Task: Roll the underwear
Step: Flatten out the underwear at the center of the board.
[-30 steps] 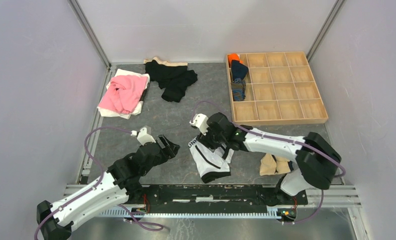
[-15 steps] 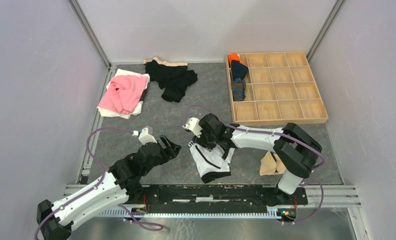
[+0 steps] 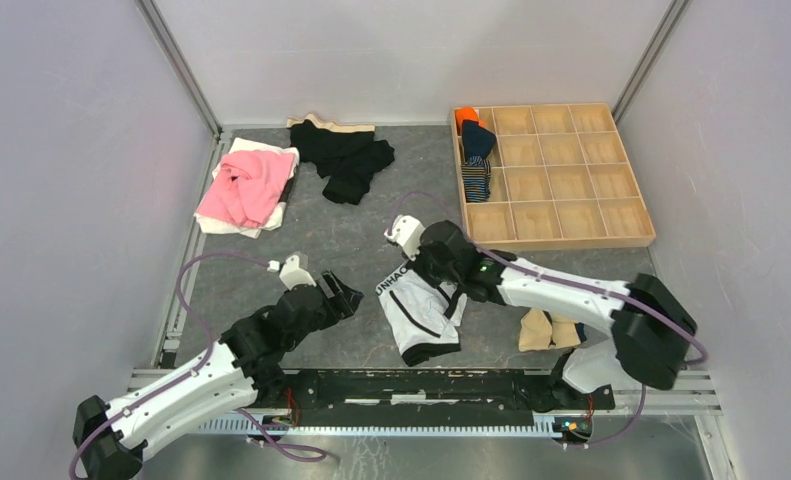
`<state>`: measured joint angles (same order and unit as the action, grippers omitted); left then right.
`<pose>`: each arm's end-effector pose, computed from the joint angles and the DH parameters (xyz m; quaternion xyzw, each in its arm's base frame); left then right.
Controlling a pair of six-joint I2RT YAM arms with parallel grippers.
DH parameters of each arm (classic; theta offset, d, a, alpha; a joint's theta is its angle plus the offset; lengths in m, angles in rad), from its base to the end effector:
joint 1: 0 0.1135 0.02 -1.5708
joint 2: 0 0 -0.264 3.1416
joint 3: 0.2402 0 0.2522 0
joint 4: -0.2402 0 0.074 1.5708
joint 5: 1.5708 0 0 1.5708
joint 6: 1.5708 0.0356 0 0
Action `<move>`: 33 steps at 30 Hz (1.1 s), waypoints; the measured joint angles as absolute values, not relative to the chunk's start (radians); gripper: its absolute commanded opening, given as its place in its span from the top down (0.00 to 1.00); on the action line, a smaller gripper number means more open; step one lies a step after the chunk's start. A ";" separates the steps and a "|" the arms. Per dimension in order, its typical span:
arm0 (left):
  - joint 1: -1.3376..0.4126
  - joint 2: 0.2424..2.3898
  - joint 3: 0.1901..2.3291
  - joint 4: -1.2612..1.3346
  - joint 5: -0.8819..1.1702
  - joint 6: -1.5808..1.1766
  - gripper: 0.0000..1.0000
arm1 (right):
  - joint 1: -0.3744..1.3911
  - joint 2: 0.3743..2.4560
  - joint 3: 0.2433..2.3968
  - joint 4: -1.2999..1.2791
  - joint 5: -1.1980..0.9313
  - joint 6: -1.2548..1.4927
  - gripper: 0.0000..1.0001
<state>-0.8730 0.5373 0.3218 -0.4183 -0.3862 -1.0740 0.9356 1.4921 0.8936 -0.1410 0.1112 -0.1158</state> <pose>0.0948 -0.0922 0.1915 -0.1741 0.8626 -0.2701 0.3908 0.1908 0.2522 0.2145 -0.4390 0.8014 0.1140 0.3900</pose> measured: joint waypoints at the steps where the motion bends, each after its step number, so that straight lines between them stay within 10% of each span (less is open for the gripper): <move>1: -0.873 0.545 0.322 -0.411 -0.386 -1.066 0.15 | 0.936 1.453 0.892 -0.144 0.118 -0.109 1.00; 33: -0.873 0.174 0.381 -0.572 -0.541 -1.052 0.19 | 1.063 1.081 1.244 -0.323 -0.002 0.192 1.00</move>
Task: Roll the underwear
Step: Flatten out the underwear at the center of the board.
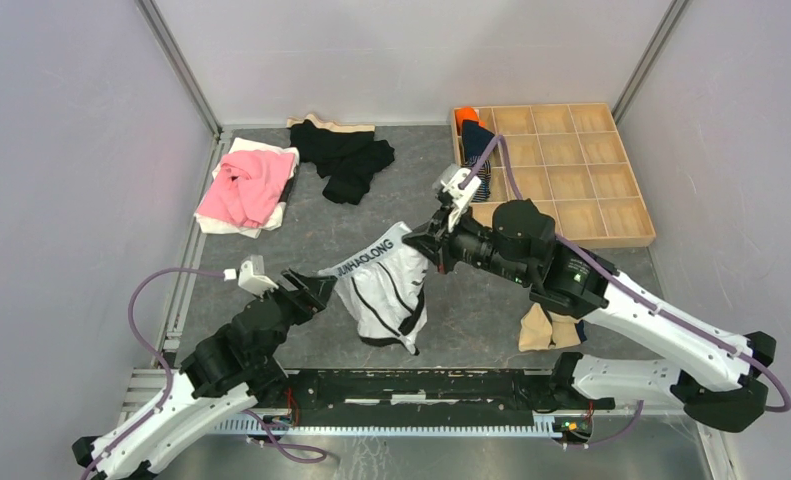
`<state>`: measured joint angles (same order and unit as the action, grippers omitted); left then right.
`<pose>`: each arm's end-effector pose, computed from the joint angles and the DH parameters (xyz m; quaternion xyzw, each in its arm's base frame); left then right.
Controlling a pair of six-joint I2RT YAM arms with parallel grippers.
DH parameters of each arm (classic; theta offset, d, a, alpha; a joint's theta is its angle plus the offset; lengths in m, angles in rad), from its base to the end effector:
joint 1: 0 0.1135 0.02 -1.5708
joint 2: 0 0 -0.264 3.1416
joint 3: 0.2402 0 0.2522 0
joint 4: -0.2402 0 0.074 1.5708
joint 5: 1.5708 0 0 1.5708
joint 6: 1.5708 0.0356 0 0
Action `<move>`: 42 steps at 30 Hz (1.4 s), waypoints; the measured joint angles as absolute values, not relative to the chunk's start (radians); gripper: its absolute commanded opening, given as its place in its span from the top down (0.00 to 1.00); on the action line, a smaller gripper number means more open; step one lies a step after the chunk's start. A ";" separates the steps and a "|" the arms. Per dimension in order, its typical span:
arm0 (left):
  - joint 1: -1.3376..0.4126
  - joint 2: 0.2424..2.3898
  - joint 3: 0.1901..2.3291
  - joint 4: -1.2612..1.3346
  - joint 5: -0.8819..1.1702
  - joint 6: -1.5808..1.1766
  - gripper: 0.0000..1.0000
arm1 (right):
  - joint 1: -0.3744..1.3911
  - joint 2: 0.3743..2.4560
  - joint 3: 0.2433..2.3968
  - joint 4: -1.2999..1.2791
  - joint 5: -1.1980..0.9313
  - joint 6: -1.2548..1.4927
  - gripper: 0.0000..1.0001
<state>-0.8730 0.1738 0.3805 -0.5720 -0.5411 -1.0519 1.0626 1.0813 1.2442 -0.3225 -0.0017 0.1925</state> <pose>0.0687 -0.0534 0.2308 -0.2218 0.7771 -0.3225 0.4929 0.1148 0.2063 0.4280 -0.3213 0.6901 0.3813 0.5246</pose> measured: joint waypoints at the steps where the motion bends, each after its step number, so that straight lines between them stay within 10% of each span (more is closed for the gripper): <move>1: -0.873 0.170 0.384 -0.576 -0.550 -1.052 0.18 | 1.044 1.071 1.222 -0.323 0.024 0.198 1.00; 11: -0.873 0.325 0.383 -0.541 -0.566 -1.031 0.15 | 0.716 1.225 0.855 -0.294 0.133 0.197 1.00; 42: -0.538 1.644 0.983 -0.191 -0.040 -0.401 0.28 | 0.705 1.188 0.672 -0.239 0.077 0.149 1.00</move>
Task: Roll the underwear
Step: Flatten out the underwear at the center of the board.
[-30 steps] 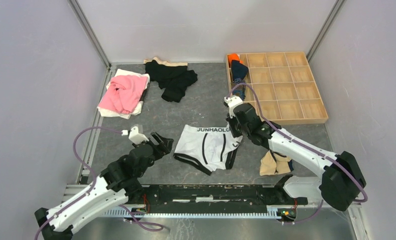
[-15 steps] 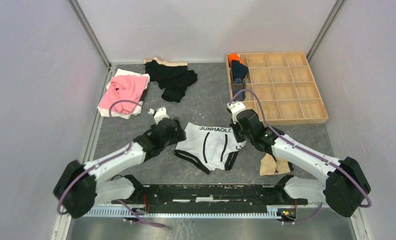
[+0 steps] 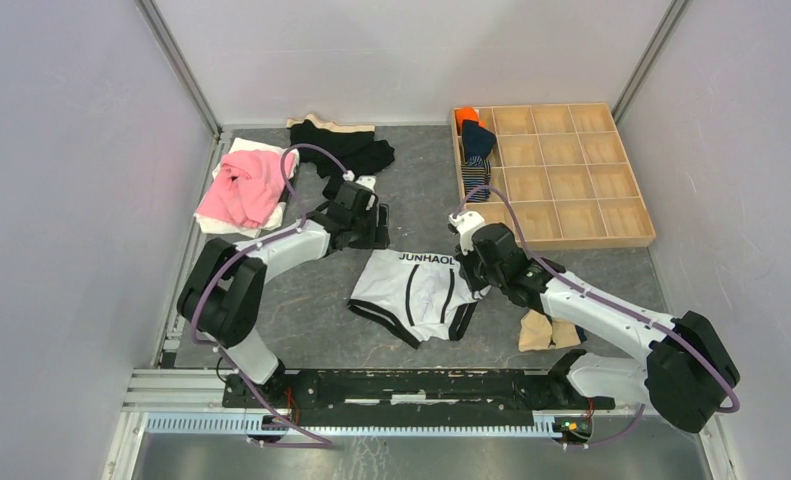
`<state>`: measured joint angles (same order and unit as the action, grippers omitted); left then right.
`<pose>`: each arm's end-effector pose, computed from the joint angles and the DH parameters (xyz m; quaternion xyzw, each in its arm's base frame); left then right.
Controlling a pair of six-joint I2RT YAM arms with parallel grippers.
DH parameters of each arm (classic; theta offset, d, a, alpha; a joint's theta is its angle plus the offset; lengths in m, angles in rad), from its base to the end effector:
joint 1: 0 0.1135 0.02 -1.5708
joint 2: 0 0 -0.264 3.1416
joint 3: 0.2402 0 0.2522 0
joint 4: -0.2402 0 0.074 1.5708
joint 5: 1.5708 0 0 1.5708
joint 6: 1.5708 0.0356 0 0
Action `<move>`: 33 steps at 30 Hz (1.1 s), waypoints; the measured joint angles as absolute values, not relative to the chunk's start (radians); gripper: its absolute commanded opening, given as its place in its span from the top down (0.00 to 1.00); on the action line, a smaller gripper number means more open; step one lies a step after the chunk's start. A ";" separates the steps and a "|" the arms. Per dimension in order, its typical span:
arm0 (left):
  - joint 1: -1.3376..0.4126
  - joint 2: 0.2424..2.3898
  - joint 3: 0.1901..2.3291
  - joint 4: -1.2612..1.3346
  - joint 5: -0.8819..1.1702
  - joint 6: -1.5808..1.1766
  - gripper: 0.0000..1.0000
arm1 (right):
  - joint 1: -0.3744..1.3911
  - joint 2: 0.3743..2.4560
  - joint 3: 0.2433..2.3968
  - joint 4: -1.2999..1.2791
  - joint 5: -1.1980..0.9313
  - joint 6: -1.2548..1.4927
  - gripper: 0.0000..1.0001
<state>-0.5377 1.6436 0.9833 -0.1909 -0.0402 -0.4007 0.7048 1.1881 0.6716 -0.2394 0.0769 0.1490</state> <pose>0.2942 -0.1738 0.1915 0.0570 0.9341 -0.1424 0.3225 0.1874 0.1558 0.2145 -0.2370 0.8864 0.1318 0.3751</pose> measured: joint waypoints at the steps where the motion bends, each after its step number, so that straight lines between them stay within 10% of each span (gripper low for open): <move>1: -0.536 1.655 0.991 -0.197 -0.033 -0.387 0.28 | 0.705 1.189 0.669 -0.237 0.072 0.147 1.00; 17: -0.534 1.785 1.046 -0.229 0.007 -0.288 0.55 | 0.705 1.190 0.638 -0.222 0.045 0.130 1.00; 26: -0.532 1.808 1.058 -0.203 0.009 -0.285 0.97 | 0.705 1.190 0.621 -0.218 0.045 0.129 1.00; 33: -0.532 1.760 0.991 -0.159 0.034 -0.291 0.98 | 0.705 1.131 0.591 -0.188 0.042 0.129 1.00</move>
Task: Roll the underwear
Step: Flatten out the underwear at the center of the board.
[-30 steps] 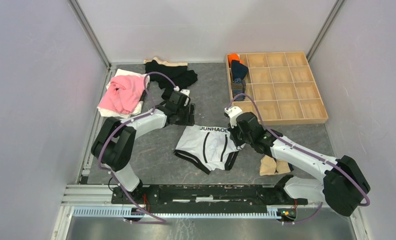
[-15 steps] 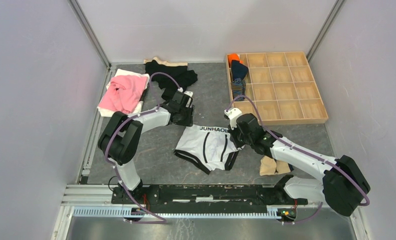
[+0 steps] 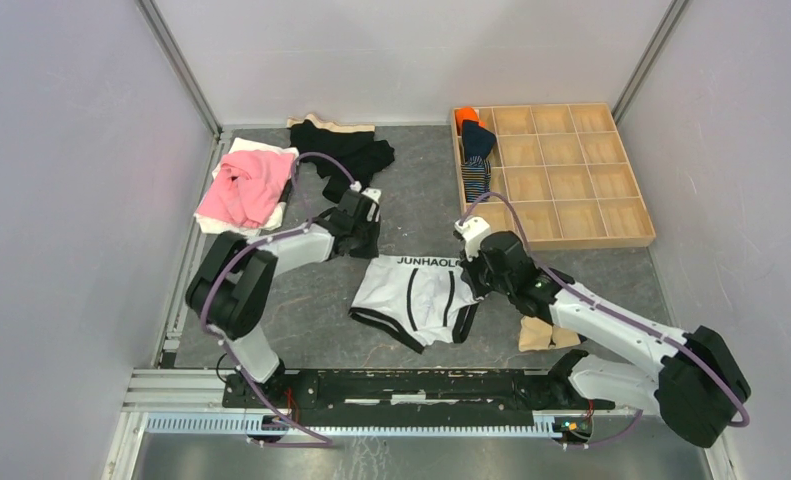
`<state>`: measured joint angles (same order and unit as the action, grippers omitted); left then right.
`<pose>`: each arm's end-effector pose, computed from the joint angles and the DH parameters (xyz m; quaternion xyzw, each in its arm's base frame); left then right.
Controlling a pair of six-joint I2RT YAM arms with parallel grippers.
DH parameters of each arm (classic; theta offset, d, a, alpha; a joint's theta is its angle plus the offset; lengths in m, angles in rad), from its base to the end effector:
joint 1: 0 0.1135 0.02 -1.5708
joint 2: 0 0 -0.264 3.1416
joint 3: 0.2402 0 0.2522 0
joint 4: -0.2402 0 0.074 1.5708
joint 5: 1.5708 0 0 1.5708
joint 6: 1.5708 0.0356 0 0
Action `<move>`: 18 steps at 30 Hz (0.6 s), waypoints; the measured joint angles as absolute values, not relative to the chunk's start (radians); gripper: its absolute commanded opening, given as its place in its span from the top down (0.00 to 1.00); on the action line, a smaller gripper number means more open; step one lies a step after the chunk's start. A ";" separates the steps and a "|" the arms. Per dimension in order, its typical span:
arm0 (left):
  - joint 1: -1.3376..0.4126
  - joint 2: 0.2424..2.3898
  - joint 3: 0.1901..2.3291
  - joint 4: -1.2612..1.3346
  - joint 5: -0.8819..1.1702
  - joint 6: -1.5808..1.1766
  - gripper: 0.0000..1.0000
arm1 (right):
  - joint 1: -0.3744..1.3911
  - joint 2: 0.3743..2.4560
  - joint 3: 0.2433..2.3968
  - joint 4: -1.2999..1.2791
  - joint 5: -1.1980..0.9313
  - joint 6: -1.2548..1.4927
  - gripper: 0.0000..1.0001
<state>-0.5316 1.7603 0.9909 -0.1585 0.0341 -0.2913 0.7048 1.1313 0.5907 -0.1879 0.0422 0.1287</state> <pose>0.3038 -0.1801 0.1577 0.1191 0.9412 -0.1412 0.2831 0.1764 0.1481 0.2048 -0.2509 0.8773 0.1478 0.3815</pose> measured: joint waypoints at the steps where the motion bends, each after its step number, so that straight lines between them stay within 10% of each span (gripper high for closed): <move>1: -0.532 1.732 0.962 -0.157 0.037 -0.300 0.98 | 0.705 1.111 0.590 -0.188 0.041 0.129 1.00; 18: -0.533 0.680 0.623 -0.164 0.039 -0.510 0.98 | 0.705 0.744 0.681 -0.268 -0.229 0.162 1.00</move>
